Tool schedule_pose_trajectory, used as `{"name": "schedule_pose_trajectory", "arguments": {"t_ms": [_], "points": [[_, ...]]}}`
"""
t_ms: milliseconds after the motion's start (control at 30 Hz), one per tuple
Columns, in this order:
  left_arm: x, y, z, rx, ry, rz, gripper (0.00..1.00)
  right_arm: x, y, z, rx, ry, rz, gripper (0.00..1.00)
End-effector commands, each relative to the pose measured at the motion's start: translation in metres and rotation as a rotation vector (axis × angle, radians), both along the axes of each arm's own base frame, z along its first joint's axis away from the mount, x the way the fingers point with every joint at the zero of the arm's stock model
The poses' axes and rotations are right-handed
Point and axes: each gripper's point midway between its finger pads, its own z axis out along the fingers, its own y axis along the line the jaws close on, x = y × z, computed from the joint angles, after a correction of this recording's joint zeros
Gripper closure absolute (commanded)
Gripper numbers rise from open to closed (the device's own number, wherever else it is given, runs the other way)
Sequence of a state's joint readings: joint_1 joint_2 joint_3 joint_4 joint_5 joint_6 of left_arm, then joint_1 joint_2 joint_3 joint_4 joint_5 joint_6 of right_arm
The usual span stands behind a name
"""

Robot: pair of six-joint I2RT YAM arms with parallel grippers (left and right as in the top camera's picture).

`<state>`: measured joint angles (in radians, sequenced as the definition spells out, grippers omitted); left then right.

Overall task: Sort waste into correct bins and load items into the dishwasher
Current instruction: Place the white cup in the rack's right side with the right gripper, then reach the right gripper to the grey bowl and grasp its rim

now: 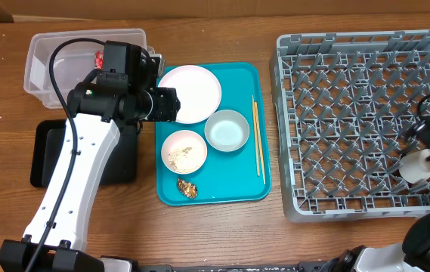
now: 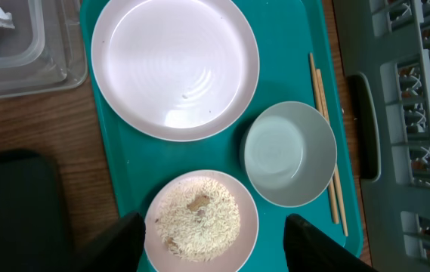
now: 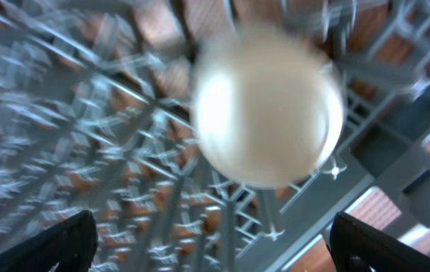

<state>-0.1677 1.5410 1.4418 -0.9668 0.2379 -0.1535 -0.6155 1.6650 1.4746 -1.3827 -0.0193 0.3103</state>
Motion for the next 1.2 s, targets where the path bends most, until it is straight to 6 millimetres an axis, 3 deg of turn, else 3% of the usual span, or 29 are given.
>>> {"name": "schedule_pose_trajectory", "arguments": {"t_ms": [0, 67, 133, 233, 367, 433, 533, 667, 900, 1033, 1167], "points": [[0.002, 0.003, 0.001, 0.012, -0.007, 0.001, 0.37, 0.027, -0.012, 0.071, -0.087, -0.179, 0.003, 0.0], [0.002, 0.003, 0.001, 0.011, -0.008, 0.002, 0.34, 0.036, -0.003, 0.099, -0.073, -0.265, 0.046, 0.0], [0.002, 0.003, 0.001, 0.011, -0.007, 0.002, 0.33, 0.046, 0.015, 0.111, -0.008, -0.351, 0.125, 0.0], [0.002, 0.003, 0.001, 0.014, -0.007, 0.003, 0.31, 0.062, 0.05, 0.12, 0.122, -0.468, 0.289, 0.0], [0.002, 0.004, 0.001, 0.018, -0.005, 0.005, 0.29, 0.073, 0.083, 0.12, 0.172, -0.491, 0.416, 0.0], [0.0, 0.008, -0.001, 0.041, 0.003, 0.017, 0.33, 0.08, 0.106, 0.121, 0.186, -0.49, 0.488, 0.0], [-0.005, 0.029, -0.009, 0.112, 0.048, 0.132, 0.48, 0.091, 0.152, 0.122, 0.203, -0.499, 0.633, 0.0], [-0.012, 0.054, -0.014, 0.167, 0.098, 0.258, 0.41, 0.105, 0.218, 0.124, 0.189, -0.525, 0.839, 0.0], [-0.018, 0.067, -0.017, 0.178, 0.132, 0.288, 0.31, 0.118, 0.311, 0.095, 0.111, -0.456, 0.994, 0.0], [-0.018, 0.067, -0.017, 0.181, 0.131, 0.29, 0.3, 0.117, 0.352, 0.063, 0.156, -0.378, 1.041, 0.01], [-0.018, 0.067, -0.017, 0.181, 0.131, 0.29, 0.3, 0.112, 0.376, 0.027, 0.173, -0.278, 1.09, 0.05]]}}
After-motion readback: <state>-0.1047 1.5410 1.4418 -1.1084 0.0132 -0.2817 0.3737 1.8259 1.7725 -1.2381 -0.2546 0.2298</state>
